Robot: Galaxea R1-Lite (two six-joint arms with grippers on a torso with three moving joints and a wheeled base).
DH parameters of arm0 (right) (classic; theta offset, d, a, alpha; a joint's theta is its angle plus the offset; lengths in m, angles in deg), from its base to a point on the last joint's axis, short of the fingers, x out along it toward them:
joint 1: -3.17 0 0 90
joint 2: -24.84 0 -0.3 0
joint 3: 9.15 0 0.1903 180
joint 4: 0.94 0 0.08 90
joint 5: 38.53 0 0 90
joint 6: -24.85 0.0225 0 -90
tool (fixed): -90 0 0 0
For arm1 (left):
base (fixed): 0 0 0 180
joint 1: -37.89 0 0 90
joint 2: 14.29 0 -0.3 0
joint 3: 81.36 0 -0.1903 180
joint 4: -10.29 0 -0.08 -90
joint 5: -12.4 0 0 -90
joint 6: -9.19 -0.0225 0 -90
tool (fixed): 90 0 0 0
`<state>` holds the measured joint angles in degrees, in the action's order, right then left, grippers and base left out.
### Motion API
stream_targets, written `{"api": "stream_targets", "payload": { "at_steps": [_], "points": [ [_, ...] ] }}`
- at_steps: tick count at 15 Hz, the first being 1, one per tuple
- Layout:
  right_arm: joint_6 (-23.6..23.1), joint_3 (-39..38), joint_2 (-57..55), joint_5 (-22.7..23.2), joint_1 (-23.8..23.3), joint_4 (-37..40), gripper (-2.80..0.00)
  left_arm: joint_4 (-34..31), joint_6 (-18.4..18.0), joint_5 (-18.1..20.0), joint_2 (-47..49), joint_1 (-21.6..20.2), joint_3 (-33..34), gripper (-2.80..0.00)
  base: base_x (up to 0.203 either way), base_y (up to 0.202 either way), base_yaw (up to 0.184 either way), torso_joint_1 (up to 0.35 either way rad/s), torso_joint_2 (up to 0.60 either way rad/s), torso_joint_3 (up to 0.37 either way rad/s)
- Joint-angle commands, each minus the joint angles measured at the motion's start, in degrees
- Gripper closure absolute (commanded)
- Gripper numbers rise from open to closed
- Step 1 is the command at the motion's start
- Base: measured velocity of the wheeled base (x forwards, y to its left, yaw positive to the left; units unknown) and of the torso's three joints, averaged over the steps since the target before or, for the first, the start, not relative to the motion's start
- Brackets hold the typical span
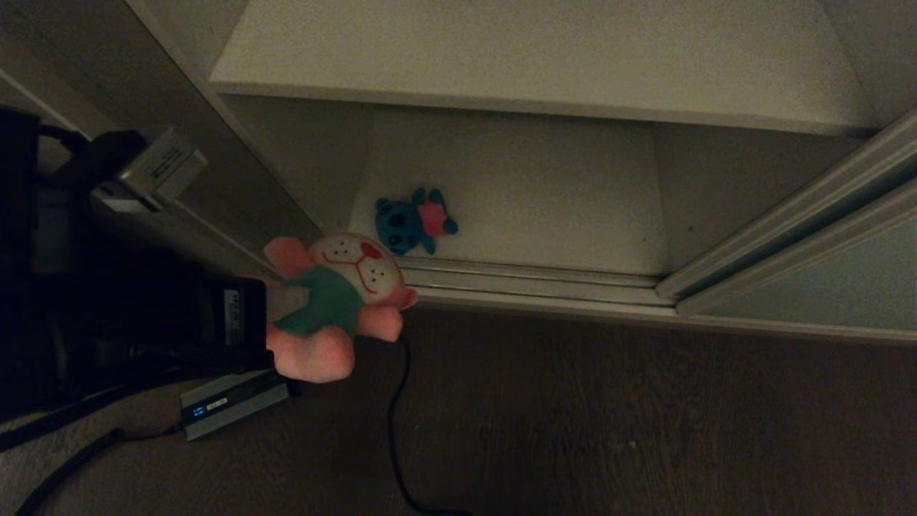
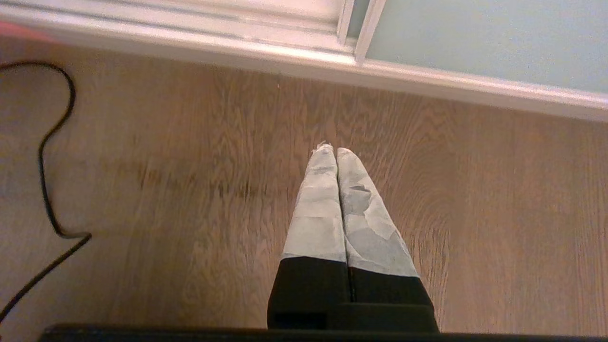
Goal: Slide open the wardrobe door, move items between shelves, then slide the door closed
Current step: Place the pink doll on the lower shelf
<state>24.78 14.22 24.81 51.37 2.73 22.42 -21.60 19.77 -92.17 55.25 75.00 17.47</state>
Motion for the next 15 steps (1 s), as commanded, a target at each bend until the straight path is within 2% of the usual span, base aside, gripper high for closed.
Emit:
{"api": "stream_targets", "payload": {
  "at_steps": [1,7,15],
  "points": [
    [0.0,-0.3,-0.1,0.0,0.0,0.0,0.0,1.5,0.0,-0.1,1.2,1.2,1.3,0.0,0.0,0.0,0.0,0.007,0.0,-0.194],
    [0.0,-0.3,-0.1,0.0,0.0,0.0,0.0,1.8,-0.1,-0.1,4.7,3.1,-3.7,0.0,0.0,0.0,0.0,0.001,0.0,-0.191],
    [0.0,-0.3,-0.1,0.0,0.0,0.0,0.0,2.0,0.1,-0.2,7.9,6.2,-6.4,0.0,0.0,0.0,0.0,0.002,0.0,-0.2]
  ]
}}
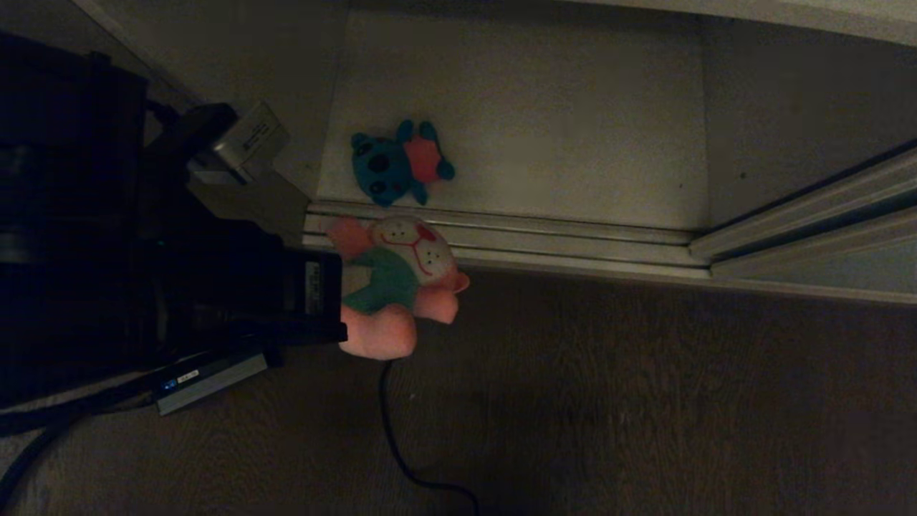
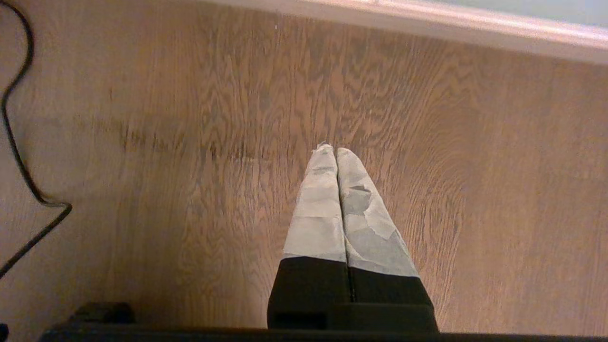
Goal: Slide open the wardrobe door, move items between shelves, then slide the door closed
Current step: Place the pink doll on the lower shelf
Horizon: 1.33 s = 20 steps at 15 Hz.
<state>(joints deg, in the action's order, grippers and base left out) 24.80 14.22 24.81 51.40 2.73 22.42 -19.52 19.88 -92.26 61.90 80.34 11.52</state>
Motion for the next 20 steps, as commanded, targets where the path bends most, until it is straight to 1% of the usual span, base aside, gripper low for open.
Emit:
{"api": "stream_targets", "payload": {
  "at_steps": [1,5,7,9,13,16,18,19,20],
  "points": [
    [0.0,-0.3,-0.1,0.0,0.0,0.0,0.0,-0.1,0.1,-0.1,1.7,1.4,-0.5,0.0,0.0,0.0,0.0,-0.001,0.0,-0.196],
    [0.0,-0.3,-0.1,0.0,0.1,0.0,0.0,0.3,0.1,-0.2,3.5,2.4,-0.9,0.0,0.0,0.0,0.0,0.003,0.0,-0.196],
    [0.0,-0.3,-0.1,0.0,0.0,0.0,0.0,1.9,0.0,-0.3,4.6,2.4,-1.4,0.0,0.0,0.0,0.0,0.004,0.0,-0.195],
    [0.0,-0.3,-0.1,0.0,0.0,0.0,0.0,2.3,0.0,-0.4,7.2,2.4,-3.6,0.0,0.0,0.0,0.0,-0.004,0.0,-0.203],
    [0.0,-0.3,-0.1,0.0,0.0,0.0,0.0,2.6,0.3,-0.7,15.0,2.4,-13.6,0.0,0.0,0.0,0.0,0.004,0.0,-0.165],
    [0.0,-0.3,-0.1,0.0,0.0,0.0,0.0,2.5,2.9,-0.8,21.0,2.4,-25.6,0.0,0.0,0.0,0.0,-0.001,0.0,-0.022],
    [0.0,-0.3,-0.1,0.0,0.0,0.0,0.0,2.9,3.7,-0.9,25.0,2.3,-31.5,0.0,0.0,0.0,0.0,0.0,0.0,0.0],
    [0.0,-0.3,-0.1,0.0,0.0,0.0,0.0,5.0,3.8,-0.9,26.5,2.3,-32.5,0.0,0.0,0.0,0.0,0.0,0.0,0.0],
    [0.0,-0.3,-0.1,0.0,0.0,0.0,0.0,8.5,3.6,-0.9,28.1,2.1,-32.8,0.0,0.0,0.0,0.0,0.0,0.0,0.0]
  ]
}}
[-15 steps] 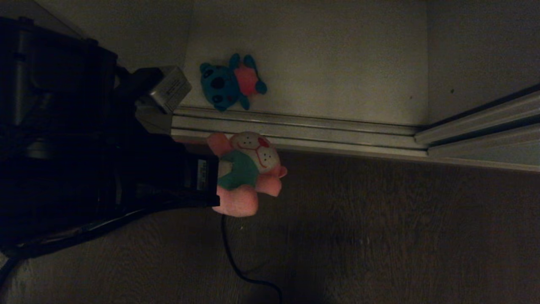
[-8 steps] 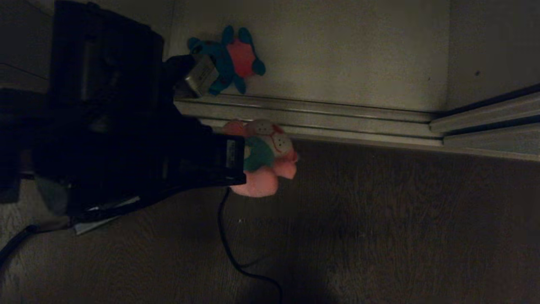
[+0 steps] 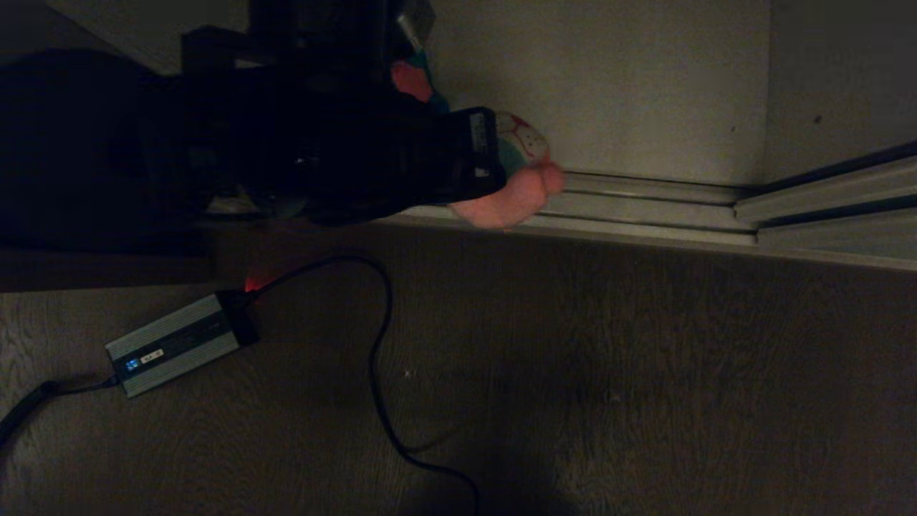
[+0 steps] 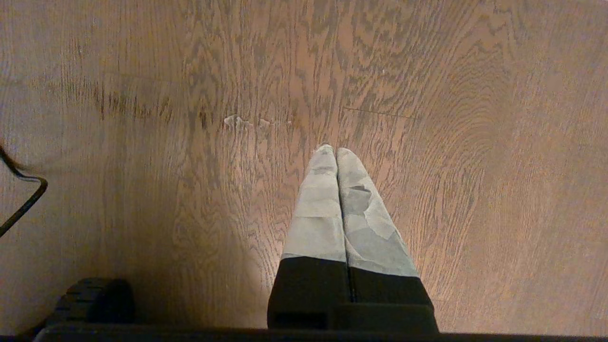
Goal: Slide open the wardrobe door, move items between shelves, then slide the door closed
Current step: Place the pink doll on the lower shelf
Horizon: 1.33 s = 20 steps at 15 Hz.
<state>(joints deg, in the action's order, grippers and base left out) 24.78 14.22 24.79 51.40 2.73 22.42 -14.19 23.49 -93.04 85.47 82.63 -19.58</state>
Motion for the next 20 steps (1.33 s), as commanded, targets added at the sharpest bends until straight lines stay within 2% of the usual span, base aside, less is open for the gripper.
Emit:
{"api": "stream_targets", "payload": {
  "at_steps": [1,3,6,8,13,20],
  "points": [
    [0.0,-0.3,0.0,0.1,0.0,0.0,0.0,6.4,-0.2,-0.3,6.5,-0.8,-2.4,0.0,0.0,0.0,0.0,0.0,0.0,0.0],
    [0.0,-0.3,0.0,0.0,0.0,0.0,0.0,9.9,-0.3,-1.6,11.6,-2.5,-5.5,0.0,0.0,0.0,0.0,0.0,0.0,0.0],
    [0.0,-0.3,0.0,0.0,0.0,0.0,0.0,11.6,-0.4,-4.6,20.2,-4.4,-12.8,0.0,0.0,0.0,0.0,0.0,0.0,0.0],
    [0.0,-0.3,0.0,0.0,0.0,0.0,0.0,16.3,-1.1,-5.2,24.1,-5.8,-15.6,0.0,0.0,0.0,0.0,0.0,0.0,0.0],
    [0.0,-0.3,0.0,0.1,0.0,0.0,0.0,29.5,-8.1,-3.3,27.8,-6.3,-16.2,0.0,0.0,0.0,0.0,0.0,0.0,0.0],
    [0.0,-0.3,0.0,0.1,0.0,0.0,0.0,41.2,-13.2,-2.9,30.5,-7.3,-16.2,0.0,0.0,0.0,0.0,0.0,0.0,0.0]
  ]
}}
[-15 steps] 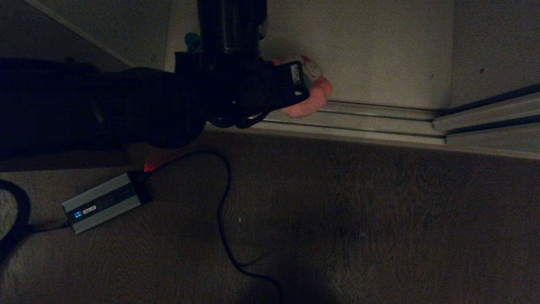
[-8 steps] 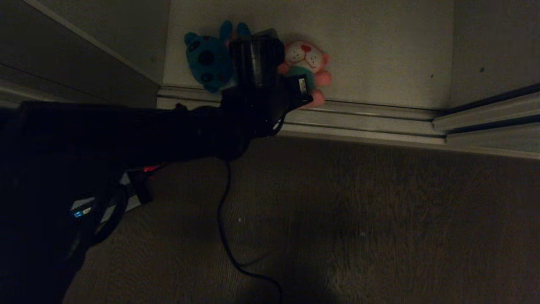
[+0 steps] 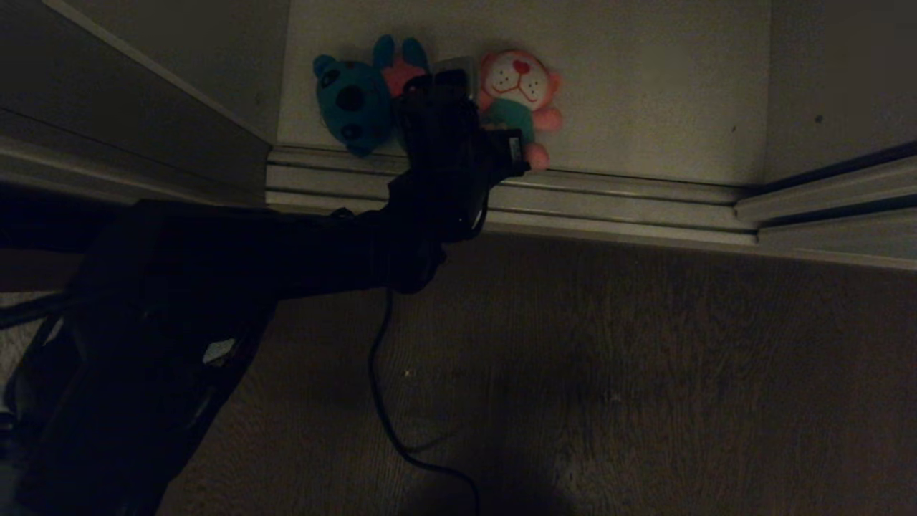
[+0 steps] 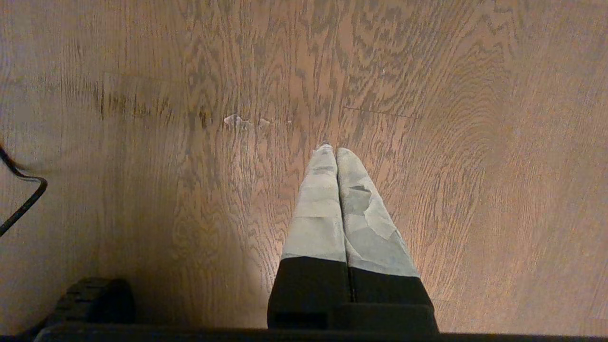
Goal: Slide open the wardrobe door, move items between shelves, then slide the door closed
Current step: Place the pink doll on the lower shelf
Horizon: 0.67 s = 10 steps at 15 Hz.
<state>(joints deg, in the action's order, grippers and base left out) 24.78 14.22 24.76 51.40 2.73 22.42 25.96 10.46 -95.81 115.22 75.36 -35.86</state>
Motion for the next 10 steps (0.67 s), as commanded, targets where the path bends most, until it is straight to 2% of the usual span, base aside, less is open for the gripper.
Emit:
{"api": "stream_targets", "payload": {
  "at_steps": [1,2,3,6,10],
  "points": [
    [0.0,-0.3,0.0,0.0,0.0,0.0,0.0,2.2,-0.5,-0.2,0.7,-0.2,0.0,0.0,0.0,0.0,0.0,0.0,0.0,0.0],
    [0.0,-0.3,0.0,0.0,0.0,0.0,0.0,2.4,-0.8,-0.2,0.7,-0.5,-0.1,-1.79,0.0,0.0,0.0,0.0,0.0,0.0],
    [0.0,-0.3,0.0,0.1,0.0,0.0,0.0,2.3,-0.7,-0.2,0.8,-0.4,0.0,-2.8,0.0,0.0,0.0,0.0,0.0,0.0],
    [0.0,-0.3,0.0,0.0,0.0,0.0,0.0,4.3,0.4,-0.2,1.1,-0.8,-0.1,-2.8,0.0,0.0,0.0,0.0,0.0,0.0],
    [0.0,-0.3,0.0,0.1,0.0,0.0,0.0,5.0,-0.2,0.2,-3.3,-1.1,-0.1,-2.8,0.0,0.0,0.0,0.0,0.0,0.0]
  ]
}}
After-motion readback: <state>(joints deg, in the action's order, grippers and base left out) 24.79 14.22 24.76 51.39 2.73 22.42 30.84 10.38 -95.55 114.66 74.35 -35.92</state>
